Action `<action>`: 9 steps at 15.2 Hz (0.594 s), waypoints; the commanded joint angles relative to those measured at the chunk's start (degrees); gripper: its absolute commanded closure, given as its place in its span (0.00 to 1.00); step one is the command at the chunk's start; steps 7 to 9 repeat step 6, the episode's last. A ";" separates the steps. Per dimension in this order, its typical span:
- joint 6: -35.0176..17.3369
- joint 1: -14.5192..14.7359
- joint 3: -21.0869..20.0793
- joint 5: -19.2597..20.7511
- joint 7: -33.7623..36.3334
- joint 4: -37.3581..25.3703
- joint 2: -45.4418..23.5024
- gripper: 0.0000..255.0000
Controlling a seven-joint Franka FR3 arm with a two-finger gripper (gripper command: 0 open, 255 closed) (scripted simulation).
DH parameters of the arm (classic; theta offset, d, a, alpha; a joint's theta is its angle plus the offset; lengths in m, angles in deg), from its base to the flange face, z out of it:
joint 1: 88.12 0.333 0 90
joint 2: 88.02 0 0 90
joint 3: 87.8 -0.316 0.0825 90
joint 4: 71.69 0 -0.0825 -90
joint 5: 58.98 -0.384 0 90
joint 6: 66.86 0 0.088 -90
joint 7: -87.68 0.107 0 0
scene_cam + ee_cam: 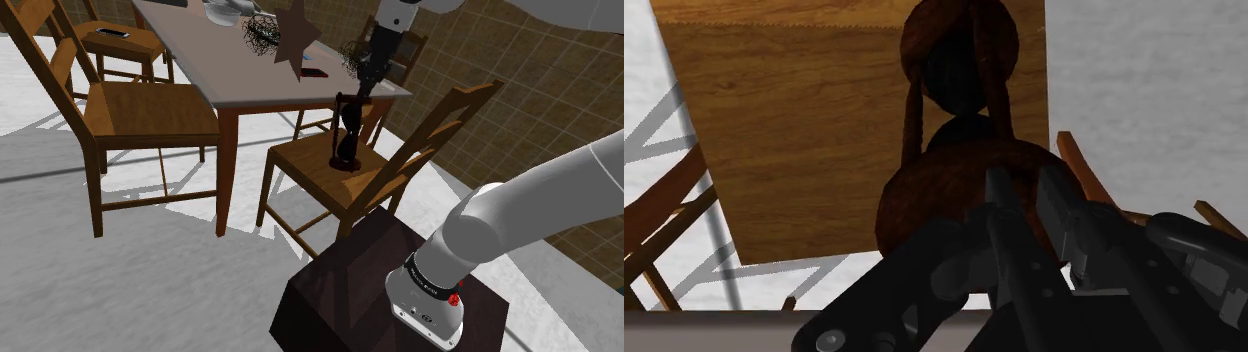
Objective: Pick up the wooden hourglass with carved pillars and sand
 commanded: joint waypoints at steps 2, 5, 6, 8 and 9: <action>2.23 0.03 0.00 -0.05 -0.05 -2.63 -0.35 1.00; 3.87 0.05 -0.03 -0.09 -0.05 -4.47 -0.56 1.00; 3.87 0.05 -0.03 -0.09 -0.05 -4.48 -0.56 1.00; 3.87 0.05 -0.03 -0.09 -0.05 -4.48 -0.56 1.00; 3.87 0.05 -0.03 -0.09 -0.05 -4.48 -0.56 1.00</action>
